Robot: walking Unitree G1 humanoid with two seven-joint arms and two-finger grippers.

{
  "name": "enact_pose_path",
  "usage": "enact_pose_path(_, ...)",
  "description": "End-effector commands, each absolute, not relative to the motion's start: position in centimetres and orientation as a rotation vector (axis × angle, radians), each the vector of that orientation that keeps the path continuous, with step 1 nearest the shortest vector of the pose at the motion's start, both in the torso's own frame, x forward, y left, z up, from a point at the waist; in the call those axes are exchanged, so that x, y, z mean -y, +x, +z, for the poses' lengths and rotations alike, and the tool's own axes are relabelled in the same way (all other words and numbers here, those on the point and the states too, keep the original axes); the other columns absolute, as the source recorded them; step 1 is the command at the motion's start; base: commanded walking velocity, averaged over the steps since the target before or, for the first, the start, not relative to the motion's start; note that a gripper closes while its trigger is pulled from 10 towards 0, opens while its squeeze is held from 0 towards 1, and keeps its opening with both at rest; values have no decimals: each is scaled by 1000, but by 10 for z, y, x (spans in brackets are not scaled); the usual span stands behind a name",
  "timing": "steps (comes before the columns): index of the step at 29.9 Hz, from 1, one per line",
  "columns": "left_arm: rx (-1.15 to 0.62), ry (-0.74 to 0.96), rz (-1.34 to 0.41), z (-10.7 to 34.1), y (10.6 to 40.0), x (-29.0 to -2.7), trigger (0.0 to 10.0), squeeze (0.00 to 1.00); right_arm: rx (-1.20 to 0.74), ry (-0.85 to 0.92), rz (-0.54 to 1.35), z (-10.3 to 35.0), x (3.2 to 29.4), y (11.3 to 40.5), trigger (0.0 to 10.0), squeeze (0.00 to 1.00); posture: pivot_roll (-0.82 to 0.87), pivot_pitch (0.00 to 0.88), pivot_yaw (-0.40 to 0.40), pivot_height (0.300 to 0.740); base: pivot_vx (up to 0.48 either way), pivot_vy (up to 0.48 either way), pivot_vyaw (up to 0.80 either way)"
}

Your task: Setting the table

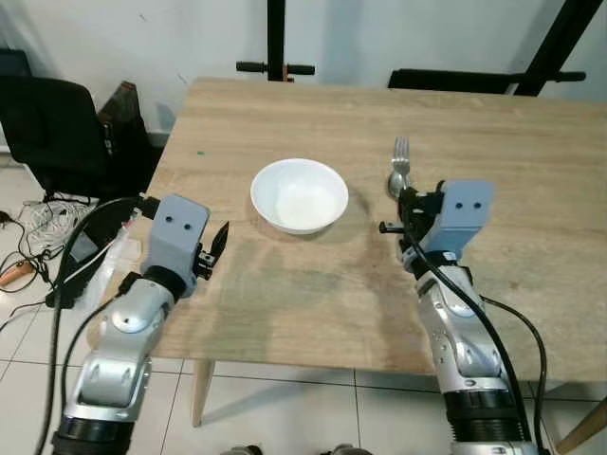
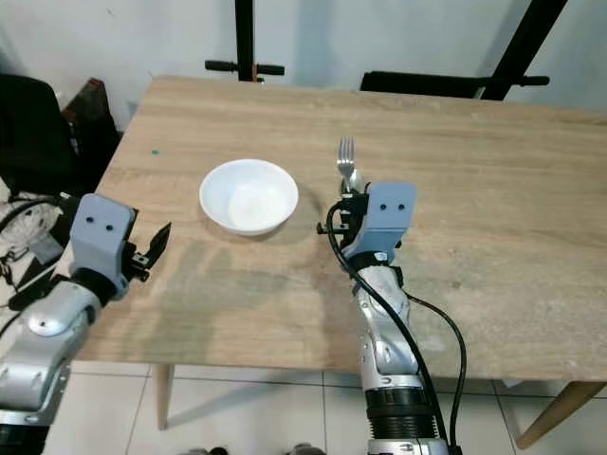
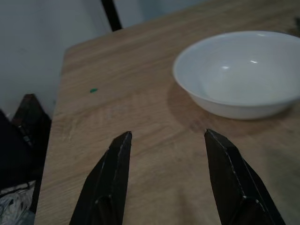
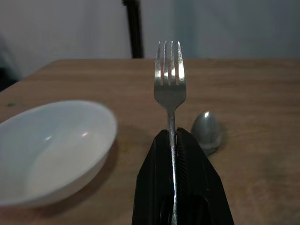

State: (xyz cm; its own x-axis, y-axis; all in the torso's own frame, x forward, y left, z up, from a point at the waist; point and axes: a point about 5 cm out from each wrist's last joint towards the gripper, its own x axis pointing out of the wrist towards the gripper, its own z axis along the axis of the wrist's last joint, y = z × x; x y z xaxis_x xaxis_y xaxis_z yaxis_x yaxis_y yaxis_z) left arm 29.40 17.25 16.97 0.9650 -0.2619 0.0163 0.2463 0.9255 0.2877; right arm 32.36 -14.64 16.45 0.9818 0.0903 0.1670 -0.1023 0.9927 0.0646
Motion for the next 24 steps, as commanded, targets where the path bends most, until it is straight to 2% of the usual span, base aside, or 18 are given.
enact_pose_path(1, 48, 305, -286, 173, 295, -175, 10000, 0, 119, 94, 169, 158, 135, 325, 10000, 0, -34, 16, 47, 740, 0, 0, 0)
enact_pose_path(8, 68, 357, -346, 188, 293, -183, 10000, 0, 38, 87, 189, 150, 118, 342, 10000, 0, -14, 34, 42, 740, 0, 0, 0)
enact_pose_path(17, 82, 372, -452, 202, 285, -181, 10000, 0, -14, 91, 87, 152, 121, 366, 10000, 0, 7, 61, 38, 740, 0, 0, 0)
enact_pose_path(24, 79, 385, -450, 207, 284, -188, 10000, 0, -9, 101, 24, 158, 127, 377, 10000, 0, 16, 67, 45, 740, 0, 0, 0)
